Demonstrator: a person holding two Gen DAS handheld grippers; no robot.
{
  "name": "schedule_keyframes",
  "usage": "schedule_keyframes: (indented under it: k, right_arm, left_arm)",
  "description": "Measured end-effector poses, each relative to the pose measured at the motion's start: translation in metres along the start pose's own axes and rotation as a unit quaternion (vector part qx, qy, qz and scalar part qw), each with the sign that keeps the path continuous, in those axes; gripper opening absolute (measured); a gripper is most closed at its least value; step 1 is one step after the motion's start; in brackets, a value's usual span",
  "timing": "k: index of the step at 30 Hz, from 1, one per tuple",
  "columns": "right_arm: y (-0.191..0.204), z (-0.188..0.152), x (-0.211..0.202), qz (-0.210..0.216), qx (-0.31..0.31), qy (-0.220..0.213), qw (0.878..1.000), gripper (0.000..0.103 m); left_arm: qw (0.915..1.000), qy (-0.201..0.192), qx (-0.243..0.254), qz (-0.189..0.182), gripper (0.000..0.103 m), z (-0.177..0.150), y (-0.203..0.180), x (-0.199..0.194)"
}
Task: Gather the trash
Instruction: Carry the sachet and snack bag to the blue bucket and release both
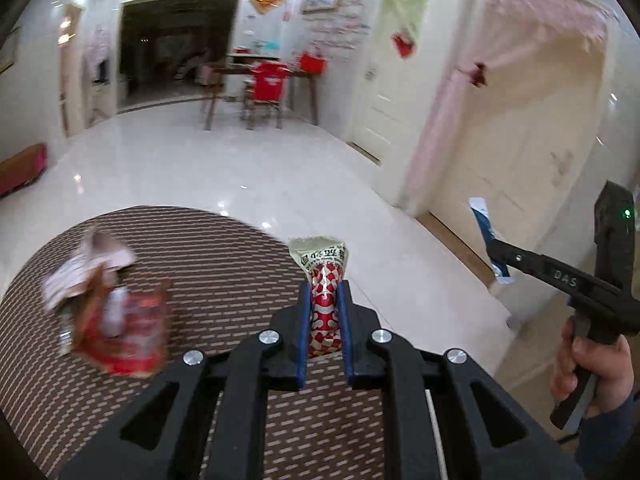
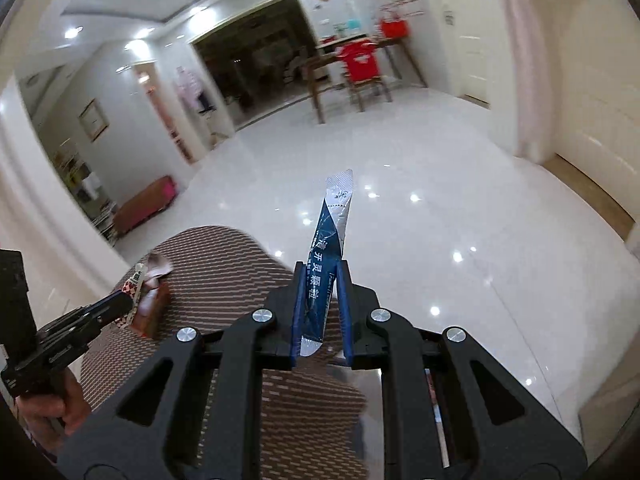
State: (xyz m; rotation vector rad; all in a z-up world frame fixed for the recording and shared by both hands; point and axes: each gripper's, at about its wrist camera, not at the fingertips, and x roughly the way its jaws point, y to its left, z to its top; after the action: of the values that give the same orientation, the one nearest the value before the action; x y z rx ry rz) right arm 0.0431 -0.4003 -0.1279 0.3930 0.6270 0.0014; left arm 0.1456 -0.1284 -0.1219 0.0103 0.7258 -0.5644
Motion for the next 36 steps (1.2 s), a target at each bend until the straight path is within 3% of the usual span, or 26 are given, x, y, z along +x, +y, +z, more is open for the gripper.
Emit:
schedule_keyframes:
  k: [5, 11, 22, 25, 26, 27, 28, 29, 30, 33, 36]
  right_arm:
    - [-0.054, -0.008, 0.001, -0.035, 0.047, 0.015, 0.998, 0.015]
    - [-0.106, -0.028, 0.020, -0.055, 0.102, 0.053, 0.992, 0.015]
    - [-0.167, -0.047, 0.059, -0.048, 0.169, 0.101, 0.979, 0.017]
    - [-0.183, -0.055, 0.073, -0.042, 0.191, 0.113, 0.974, 0.018]
    - [-0.190, -0.058, 0.078, -0.037, 0.201, 0.115, 0.972, 0.018]
    - [-0.197, -0.062, 0.082, -0.035, 0.214, 0.118, 0.969, 0.021]
    - [-0.200, -0.063, 0.085, -0.039, 0.222, 0.120, 0.967, 0.033]
    - [-0.204, -0.065, 0.086, -0.045, 0.229, 0.121, 0.965, 0.044]
    - [-0.207, -0.068, 0.085, -0.048, 0.237, 0.119, 0.963, 0.067]
    - [-0.210, -0.070, 0.079, -0.047, 0.253, 0.112, 0.960, 0.074]
    - [-0.210, -0.072, 0.073, -0.057, 0.256, 0.113, 0.958, 0.095]
  left_arm:
    - [0.9975, 0.045, 0.037, -0.038, 0.013, -0.001, -0.050, 0.048]
    - [0.9859, 0.126, 0.084, -0.071, 0.013, -0.012, -0.102, 0.120]
    - [0.9593, 0.245, 0.120, -0.073, 0.013, -0.021, -0.144, 0.228]
    - [0.9498, 0.276, 0.133, -0.064, 0.021, -0.026, -0.149, 0.251]
    - [0.9485, 0.279, 0.138, -0.056, 0.041, -0.027, -0.150, 0.256]
    - [0.9495, 0.277, 0.141, -0.046, 0.070, -0.028, -0.149, 0.259]
    - [0.9516, 0.271, 0.141, -0.038, 0.083, -0.025, -0.150, 0.261]
    - [0.9564, 0.256, 0.138, -0.028, 0.088, -0.022, -0.149, 0.259]
    - [0.9595, 0.246, 0.133, -0.029, 0.088, -0.020, -0.147, 0.256]
    - [0.9625, 0.242, 0.119, -0.032, 0.088, -0.015, -0.139, 0.247]
    - [0.9678, 0.224, 0.112, -0.024, 0.088, -0.012, -0.134, 0.237]
